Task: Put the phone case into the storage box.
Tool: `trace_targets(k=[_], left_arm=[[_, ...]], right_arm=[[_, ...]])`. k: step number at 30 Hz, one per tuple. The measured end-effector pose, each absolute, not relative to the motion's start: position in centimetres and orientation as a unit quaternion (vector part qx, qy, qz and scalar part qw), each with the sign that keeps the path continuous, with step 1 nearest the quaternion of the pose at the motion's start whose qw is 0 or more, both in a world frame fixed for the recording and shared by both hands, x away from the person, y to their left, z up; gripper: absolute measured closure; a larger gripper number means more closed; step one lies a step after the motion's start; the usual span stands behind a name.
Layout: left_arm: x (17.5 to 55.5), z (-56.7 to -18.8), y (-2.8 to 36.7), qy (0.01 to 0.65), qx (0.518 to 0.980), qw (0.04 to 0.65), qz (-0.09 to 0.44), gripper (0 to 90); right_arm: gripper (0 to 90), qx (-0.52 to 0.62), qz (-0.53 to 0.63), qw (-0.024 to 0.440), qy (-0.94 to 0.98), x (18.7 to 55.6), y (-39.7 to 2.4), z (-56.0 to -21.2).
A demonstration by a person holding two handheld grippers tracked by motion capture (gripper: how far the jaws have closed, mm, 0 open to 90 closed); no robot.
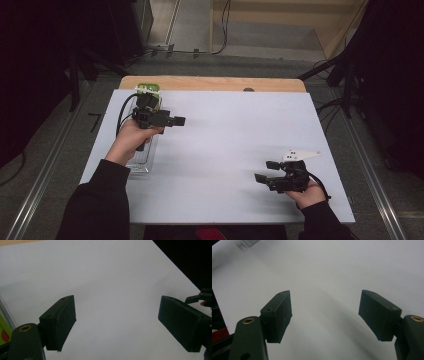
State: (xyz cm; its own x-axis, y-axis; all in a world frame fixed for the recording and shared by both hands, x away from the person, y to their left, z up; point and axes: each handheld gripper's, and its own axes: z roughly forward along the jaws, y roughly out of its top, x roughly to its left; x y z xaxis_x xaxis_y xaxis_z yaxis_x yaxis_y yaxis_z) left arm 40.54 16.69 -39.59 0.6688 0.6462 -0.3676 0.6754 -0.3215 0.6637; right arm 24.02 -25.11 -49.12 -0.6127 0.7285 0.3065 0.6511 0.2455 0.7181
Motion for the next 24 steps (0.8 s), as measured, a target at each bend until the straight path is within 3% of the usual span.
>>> trace_targets(k=[24], left_arm=[[36.4, -42.4, 16.8, 0.376, 0.821, 0.431, 0.002, 16.0]], right_arm=[[25.0, 0.437, 0.431, 0.040, 0.788, 24.1, -25.0, -49.1]])
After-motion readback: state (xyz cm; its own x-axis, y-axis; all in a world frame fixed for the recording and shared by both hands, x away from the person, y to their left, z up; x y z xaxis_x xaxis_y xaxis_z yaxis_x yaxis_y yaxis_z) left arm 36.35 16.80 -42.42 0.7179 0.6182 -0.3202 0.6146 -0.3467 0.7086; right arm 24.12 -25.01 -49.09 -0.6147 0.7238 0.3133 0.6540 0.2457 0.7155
